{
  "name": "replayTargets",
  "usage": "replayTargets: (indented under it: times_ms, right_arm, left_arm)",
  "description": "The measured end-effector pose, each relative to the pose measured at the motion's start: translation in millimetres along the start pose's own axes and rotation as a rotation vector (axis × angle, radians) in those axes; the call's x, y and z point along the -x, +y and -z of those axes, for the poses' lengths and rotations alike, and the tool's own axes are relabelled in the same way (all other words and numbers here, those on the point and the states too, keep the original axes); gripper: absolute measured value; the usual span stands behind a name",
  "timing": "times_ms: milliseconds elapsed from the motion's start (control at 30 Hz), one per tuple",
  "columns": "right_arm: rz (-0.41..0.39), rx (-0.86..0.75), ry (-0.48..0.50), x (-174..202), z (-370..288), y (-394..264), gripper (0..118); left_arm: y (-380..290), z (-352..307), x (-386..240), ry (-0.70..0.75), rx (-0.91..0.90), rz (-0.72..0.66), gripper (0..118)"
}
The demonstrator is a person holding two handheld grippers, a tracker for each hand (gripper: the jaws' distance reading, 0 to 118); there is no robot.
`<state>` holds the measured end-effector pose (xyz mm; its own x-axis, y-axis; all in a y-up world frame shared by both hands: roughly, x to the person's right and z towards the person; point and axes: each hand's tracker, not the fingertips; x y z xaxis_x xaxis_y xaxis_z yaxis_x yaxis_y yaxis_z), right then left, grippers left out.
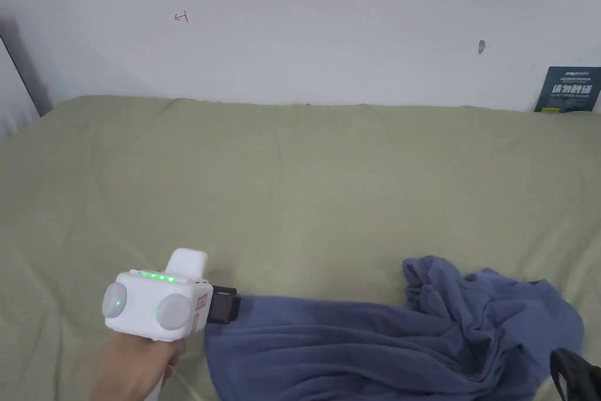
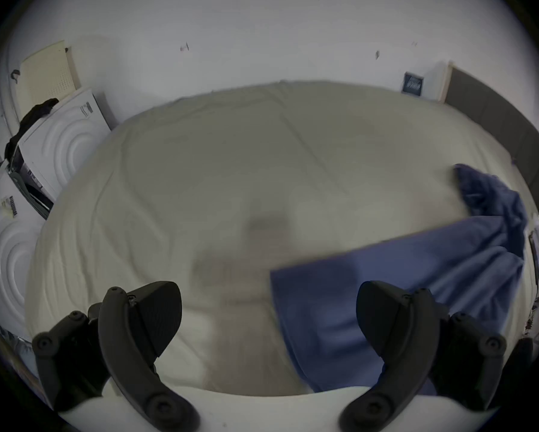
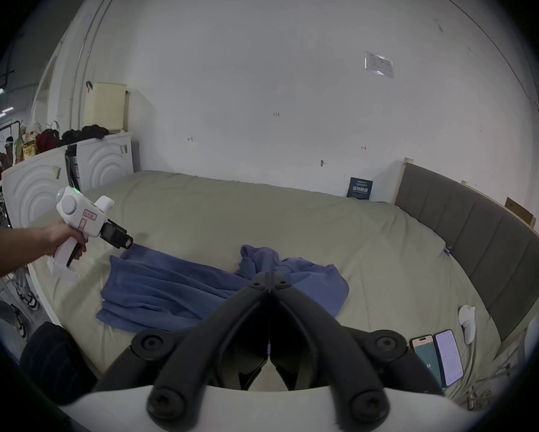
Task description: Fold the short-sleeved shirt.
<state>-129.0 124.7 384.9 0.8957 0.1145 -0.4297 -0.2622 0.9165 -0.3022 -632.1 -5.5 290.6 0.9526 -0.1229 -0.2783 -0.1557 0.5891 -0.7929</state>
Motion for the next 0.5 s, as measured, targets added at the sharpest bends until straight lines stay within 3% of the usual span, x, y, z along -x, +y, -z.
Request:
replayTargets:
  times_ms: [133, 200, 233, 333, 433, 500]
  right_arm:
    - [0.009, 0.052, -0.040, -13, 16, -6, 0]
    - [0.026, 0.065, -0.048, -22, 20, -8, 0]
    - [0.034, 0.071, -0.055, -26, 21, -8, 0]
    - [0.069, 0.086, -0.073, -38, 24, -9, 0]
    - [0.095, 0.119, -0.089, -54, 33, -9, 0]
    - [0.103, 0.152, -0.098, -70, 43, -11, 1]
  left_arm:
    - [3, 33, -5, -0.060, 0.101, -0.019, 96]
    - [-1, 39, -10, -0.061, 0.072, 0.010, 94]
    - [-4, 48, 2, -0.051, 0.057, 0.022, 83]
    - [-7, 31, -3, -0.109, 0.040, 0.026, 0]
    - [-5, 8, -21, -0.110, 0.052, 0.056, 0]
    - [-2, -7, -15, -0.171, 0.031, -0.005, 0]
